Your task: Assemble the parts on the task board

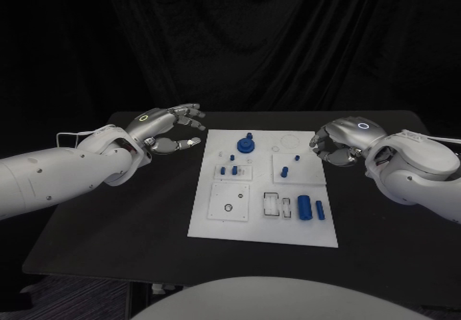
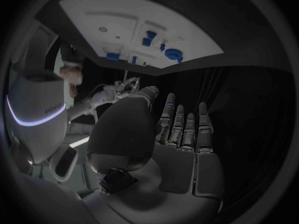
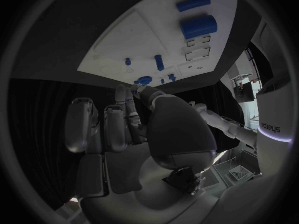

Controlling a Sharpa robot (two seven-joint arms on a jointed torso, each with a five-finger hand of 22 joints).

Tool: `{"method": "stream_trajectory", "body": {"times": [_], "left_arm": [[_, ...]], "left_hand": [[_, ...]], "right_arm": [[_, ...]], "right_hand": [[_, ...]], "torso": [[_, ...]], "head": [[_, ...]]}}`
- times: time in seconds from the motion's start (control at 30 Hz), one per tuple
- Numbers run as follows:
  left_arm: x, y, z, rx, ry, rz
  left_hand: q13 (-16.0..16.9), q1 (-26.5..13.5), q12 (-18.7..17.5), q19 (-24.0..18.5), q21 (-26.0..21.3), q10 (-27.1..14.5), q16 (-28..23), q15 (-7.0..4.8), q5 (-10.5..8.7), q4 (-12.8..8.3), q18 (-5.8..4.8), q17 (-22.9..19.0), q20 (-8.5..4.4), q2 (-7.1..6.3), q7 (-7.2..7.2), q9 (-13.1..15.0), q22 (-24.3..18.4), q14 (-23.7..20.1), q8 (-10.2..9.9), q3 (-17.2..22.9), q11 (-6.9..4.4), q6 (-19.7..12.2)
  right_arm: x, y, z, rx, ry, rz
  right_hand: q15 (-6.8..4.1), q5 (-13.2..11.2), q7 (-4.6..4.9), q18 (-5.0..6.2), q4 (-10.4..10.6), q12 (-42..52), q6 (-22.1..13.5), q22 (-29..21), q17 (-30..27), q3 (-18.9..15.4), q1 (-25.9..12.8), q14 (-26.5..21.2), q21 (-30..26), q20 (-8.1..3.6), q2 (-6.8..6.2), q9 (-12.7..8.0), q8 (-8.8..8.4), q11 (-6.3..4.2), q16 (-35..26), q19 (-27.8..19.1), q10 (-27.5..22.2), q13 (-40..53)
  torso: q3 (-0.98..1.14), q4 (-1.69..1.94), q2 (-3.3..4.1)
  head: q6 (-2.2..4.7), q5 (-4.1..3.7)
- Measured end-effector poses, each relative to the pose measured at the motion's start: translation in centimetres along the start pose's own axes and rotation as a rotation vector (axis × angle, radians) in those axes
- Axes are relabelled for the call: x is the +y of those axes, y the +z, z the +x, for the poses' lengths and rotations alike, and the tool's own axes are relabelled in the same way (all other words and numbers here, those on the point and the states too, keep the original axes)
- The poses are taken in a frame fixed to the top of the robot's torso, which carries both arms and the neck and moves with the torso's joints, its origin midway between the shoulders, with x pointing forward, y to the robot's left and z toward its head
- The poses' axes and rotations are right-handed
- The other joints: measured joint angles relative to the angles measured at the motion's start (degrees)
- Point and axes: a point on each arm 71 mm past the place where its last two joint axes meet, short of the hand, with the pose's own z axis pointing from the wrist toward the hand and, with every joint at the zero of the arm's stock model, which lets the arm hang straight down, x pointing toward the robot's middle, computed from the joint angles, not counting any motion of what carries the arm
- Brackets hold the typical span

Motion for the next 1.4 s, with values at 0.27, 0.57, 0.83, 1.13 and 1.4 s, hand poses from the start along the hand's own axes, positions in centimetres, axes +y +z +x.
{"method": "stream_trajectory", "body": {"times": [0.27, 0.57, 0.83, 1.13, 1.4], "left_arm": [[-0.3, -0.4, 0.5, -0.018, -0.65, -0.115], [-0.7, -0.4, 1.6, -0.061, -1.056, -0.151], [-1.0, -0.4, 1.6, -0.085, -1.172, -0.142], [-1.3, -0.5, 1.7, -0.082, -1.215, -0.133], [-1.3, -0.5, 1.8, -0.063, -1.228, -0.129]], "left_hand": [[-3.5, -5.8, -12.3, -9.7, -0.7, -11.6, -1.8, 5.05, -2.7, 0.1, -1.77, -7.6, 3.85, 8.11, -1.49, -6.6, -20.5, -11.2, -1.5, -14.2, 0.9, -22.3], [-3.5, -6.2, -12.8, -9.9, -0.9, -11.5, -1.8, 7.81, -3.74, 0.0, -1.77, -7.7, 6.9, 13.03, -2.12, -6.8, -25.0, -10.4, -1.5, -19.7, 3.43, -24.8], [-3.5, -3.3, -12.8, -10.7, -0.9, -11.1, -1.8, 8.1, -1.59, -0.1, -1.76, -7.7, 8.53, 13.84, -1.98, -6.8, -27.0, -10.2, -1.5, -21.1, 4.48, -24.7], [-3.5, -1.3, -12.8, -10.3, -0.9, -11.4, -1.8, 8.93, -0.23, 0.1, -0.81, -7.6, 10.69, 14.16, -1.9, -6.8, -27.6, -9.3, -1.5, -22.0, 4.78, -24.6], [-3.5, -1.0, -12.5, -8.7, -0.5, -11.4, -1.3, 10.34, -0.23, 0.2, 0.08, -7.3, 11.83, 14.41, -1.7, -6.8, -26.8, -7.9, -1.5, -22.9, 5.2, -24.4]], "right_arm": [[-0.3, 2.3, 0.1, 0.104, -0.037, -0.039], [-0.9, 3.9, 1.6, 0.168, -0.044, -0.058], [-0.7, 4.5, 3.0, 0.197, -0.037, -0.075], [-1.0, 5.1, 4.3, 0.216, -0.034, -0.071], [-0.9, 5.4, 4.6, 0.202, -0.033, -0.072]], "right_hand": [[1.13, -13.2, -0.77, -0.02, 0.5, -9.9, -2.7, 0.0, -3.2, 4.0, 0.2, -1.7, -3.8, 1.19, -1.62, -0.7, -1.39, 2.58, -1.5, -2.2, -5.1, -12.2], [1.34, -14.1, -0.38, -0.03, 2.1, -11.4, -3.1, 0.0, -3.2, 1.1, 0.2, -1.5, -3.9, 1.6, -1.81, -1.9, -1.4, 2.71, -1.3, -1.8, -3.7, -17.1], [1.34, -14.1, -0.6, -0.02, 2.5, -11.2, -2.8, 0.0, -3.1, 0.2, 1.3, -1.5, -3.6, 1.58, -1.84, -2.3, -1.39, 2.48, -1.2, -1.4, -1.7, -19.0], [1.5, -10.4, -0.89, -0.03, 2.0, -11.6, -3.1, 0.0, -3.2, 0.5, 3.0, -1.4, -3.4, 1.58, -1.96, -2.9, -1.39, 2.71, -1.0, -1.4, -0.1, -21.8], [1.53, -8.8, -1.31, -0.03, 1.3, -11.8, -3.5, 0.0, -3.1, 1.2, 3.8, -1.3, -3.4, 1.79, -1.65, -3.4, -1.38, 2.57, -0.8, -1.2, 1.5, -23.1]], "torso": [[-0.48, 0.37, -0.19], [-1.05, 0.81, -0.38], [-1.02, 0.92, -0.38], [-0.86, 0.83, -0.29], [-0.83, 0.83, -0.21]], "head": [[0.0, -0.87], [0.0, -1.44], [0.0, -1.94], [0.0, -2.15], [0.0, -2.29]]}}
